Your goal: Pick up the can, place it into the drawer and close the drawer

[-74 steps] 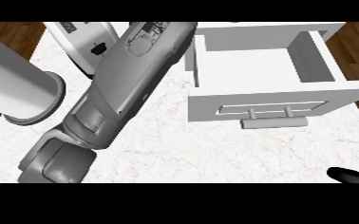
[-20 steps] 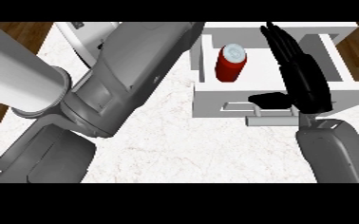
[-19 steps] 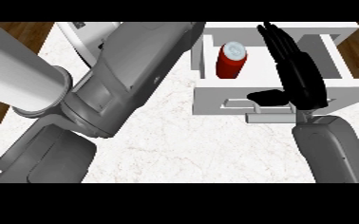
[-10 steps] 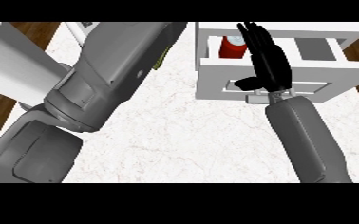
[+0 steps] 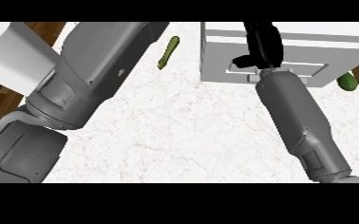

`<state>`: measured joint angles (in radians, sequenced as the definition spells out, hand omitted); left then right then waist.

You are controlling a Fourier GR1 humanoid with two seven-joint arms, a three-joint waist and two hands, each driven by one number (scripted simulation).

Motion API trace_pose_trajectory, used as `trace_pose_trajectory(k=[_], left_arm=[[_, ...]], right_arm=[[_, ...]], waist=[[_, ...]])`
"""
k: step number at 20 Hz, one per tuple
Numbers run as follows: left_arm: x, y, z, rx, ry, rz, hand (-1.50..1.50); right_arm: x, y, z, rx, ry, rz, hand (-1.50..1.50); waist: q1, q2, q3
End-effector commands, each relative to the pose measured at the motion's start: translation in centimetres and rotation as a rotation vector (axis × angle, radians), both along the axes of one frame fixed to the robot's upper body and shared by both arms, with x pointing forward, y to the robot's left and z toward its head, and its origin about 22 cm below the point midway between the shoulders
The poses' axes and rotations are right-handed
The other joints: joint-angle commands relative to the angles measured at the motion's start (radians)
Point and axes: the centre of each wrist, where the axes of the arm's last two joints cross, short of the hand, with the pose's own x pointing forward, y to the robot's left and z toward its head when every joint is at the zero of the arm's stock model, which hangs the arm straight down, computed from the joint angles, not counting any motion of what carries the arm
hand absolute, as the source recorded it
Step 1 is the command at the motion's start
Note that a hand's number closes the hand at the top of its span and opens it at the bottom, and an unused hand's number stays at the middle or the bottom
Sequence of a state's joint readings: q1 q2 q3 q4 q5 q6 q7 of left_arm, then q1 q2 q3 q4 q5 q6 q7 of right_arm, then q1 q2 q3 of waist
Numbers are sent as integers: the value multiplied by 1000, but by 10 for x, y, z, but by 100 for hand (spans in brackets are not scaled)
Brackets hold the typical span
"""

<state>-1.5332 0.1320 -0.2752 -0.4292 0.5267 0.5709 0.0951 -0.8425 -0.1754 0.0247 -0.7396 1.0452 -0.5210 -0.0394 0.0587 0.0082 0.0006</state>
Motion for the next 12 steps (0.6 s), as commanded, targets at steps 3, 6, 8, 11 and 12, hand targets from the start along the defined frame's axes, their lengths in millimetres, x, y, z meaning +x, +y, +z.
trace_pose_trajectory(k=[3, 6, 8, 11, 12], left_arm=[[1, 28, -9, 17, 25, -12, -150], [4, 48, -10, 14, 1, -12, -150], [1, 39, -14, 16, 13, -11, -150], [-4, 46, -8, 10, 6, -22, -150], [-4, 48, -6, 27, 13, -21, -150]], right_arm=[[20, 3, 7, -23, -57, -40, -150], [29, 2, 19, -12, -95, -66, -150], [36, 16, 34, -19, -99, -45, -150], [41, -1, 43, -18, -105, -47, -150], [44, 9, 52, -16, -108, -68, -150]], waist=[[29, -2, 0], [44, 10, 0], [37, 10, 0], [47, 7, 0], [51, 7, 0]])
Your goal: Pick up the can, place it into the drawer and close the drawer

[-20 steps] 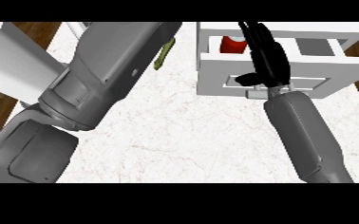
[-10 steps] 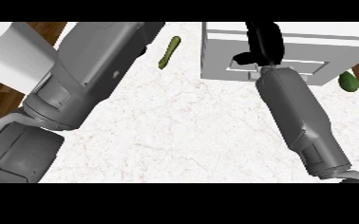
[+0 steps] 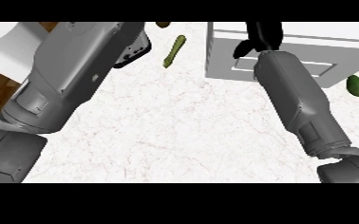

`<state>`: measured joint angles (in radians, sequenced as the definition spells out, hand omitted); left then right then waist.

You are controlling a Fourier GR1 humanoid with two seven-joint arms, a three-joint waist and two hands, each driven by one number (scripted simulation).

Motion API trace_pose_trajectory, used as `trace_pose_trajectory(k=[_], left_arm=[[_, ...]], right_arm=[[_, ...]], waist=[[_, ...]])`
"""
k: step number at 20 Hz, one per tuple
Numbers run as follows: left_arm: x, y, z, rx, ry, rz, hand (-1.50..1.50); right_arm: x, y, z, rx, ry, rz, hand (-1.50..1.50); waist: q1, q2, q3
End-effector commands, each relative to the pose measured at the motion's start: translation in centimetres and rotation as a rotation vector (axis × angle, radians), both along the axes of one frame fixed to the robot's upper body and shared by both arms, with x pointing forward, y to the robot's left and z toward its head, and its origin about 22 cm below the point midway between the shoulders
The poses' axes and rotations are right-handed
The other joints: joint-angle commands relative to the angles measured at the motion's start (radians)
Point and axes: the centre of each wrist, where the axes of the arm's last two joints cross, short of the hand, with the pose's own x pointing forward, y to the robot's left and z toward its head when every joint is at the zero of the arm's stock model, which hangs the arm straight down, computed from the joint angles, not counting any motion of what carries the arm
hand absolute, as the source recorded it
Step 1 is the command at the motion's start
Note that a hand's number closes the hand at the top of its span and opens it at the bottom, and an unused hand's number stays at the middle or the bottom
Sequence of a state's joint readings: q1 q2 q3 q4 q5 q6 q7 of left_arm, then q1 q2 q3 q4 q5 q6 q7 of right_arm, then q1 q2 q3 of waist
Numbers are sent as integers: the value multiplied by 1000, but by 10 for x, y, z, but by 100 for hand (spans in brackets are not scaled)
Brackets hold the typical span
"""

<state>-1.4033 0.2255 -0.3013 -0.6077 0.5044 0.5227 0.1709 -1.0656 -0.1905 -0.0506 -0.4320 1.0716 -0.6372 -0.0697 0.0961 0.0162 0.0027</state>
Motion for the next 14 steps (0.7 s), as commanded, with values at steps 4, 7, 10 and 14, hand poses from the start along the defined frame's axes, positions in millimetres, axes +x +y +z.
trace_pose_trajectory(k=[4, 7, 10, 14], left_arm=[[-5, 20, -4, -2, 0, 1, -150], [-9, 24, -15, -5, 19, -40, -150], [-8, 48, -16, 4, 2, 4, -150], [-16, 51, -14, -28, -5, -24, -150]], right_arm=[[16, 3, 43, 39, -68, 20, -150], [20, 10, 61, 109, -88, 25, -150], [20, 15, 63, 188, -84, 101, -150], [19, 13, 52, 195, -84, 104, -150]], waist=[[10, 1, -1], [30, 0, -2], [23, -3, -1], [34, -5, -1]])
